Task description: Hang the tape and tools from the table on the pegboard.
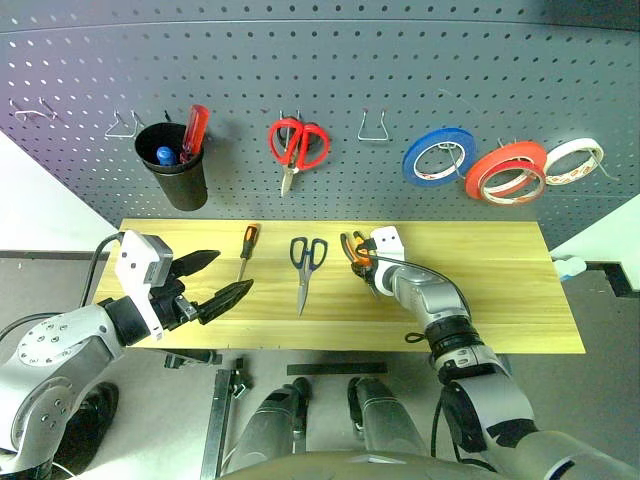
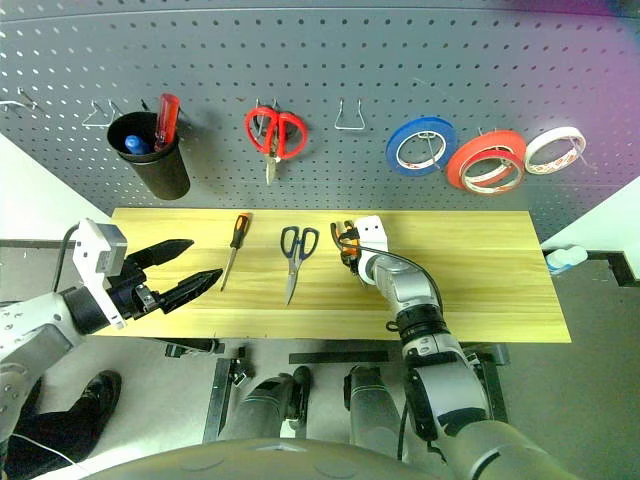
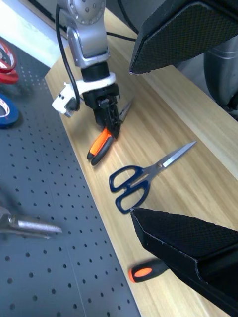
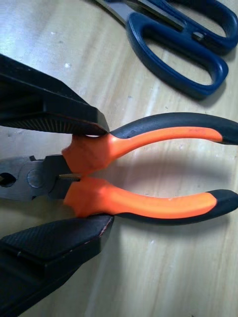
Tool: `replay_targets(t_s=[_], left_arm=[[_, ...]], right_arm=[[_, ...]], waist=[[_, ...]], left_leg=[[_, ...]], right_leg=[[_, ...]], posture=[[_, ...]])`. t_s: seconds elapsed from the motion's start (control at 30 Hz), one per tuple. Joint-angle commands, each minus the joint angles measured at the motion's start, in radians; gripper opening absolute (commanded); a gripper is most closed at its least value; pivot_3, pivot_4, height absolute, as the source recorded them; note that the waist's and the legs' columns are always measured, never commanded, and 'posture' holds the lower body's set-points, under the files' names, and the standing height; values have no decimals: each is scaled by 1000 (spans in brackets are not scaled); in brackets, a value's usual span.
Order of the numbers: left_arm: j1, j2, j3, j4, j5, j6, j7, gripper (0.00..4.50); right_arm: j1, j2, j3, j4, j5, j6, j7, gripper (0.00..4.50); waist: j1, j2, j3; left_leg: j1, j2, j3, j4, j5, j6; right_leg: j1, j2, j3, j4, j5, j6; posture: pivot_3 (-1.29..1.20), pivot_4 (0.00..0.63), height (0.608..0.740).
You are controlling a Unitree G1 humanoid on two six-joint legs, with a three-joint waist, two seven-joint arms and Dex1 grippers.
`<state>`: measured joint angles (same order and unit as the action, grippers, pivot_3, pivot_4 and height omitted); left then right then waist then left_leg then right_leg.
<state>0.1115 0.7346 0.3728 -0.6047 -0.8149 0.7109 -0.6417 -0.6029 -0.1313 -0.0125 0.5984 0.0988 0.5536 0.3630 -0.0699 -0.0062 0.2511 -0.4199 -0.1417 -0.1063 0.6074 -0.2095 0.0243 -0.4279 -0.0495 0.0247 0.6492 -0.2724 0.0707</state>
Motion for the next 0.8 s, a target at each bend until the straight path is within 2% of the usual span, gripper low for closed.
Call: replay_targets(t_s=[0.03, 0.37, 0.63, 0.8], left_arm=[[-7, 13, 17, 7, 6, -24, -22, 4500], [-67, 26, -20, 70, 45, -44, -65, 4500], [-117, 33, -37, 124, 67, -53, -102, 4500], [-141, 44, -39, 160, 83, -62, -130, 4500]], right_arm=[[17, -21, -8, -74, 33, -12, 59, 2083], [149, -104, -40, -238, 160, -119, 307, 2083], [169, -94, -103, -270, 247, -221, 379, 2083], [181, -83, -140, -316, 338, -223, 429, 2083]], waist=[[0, 0, 0], [-2, 0, 0], [-2, 0, 0], [-3, 0, -1]], left_leg=[[0, 0, 0, 0, 0, 0], [-2, 0, 0, 3, -1, -1], [-2, 0, 0, 4, -1, -2], [-2, 0, 0, 4, 1, -3]], right_leg=[[0, 0, 0, 0, 0, 0], [0, 0, 0, 0, 0, 0], [-1, 0, -1, 2, 0, 0], [-1, 0, -1, 2, 1, 1]], posture=[[-98, 258, 740], [-144, 232, 740], [-170, 208, 740], [-185, 191, 740]])
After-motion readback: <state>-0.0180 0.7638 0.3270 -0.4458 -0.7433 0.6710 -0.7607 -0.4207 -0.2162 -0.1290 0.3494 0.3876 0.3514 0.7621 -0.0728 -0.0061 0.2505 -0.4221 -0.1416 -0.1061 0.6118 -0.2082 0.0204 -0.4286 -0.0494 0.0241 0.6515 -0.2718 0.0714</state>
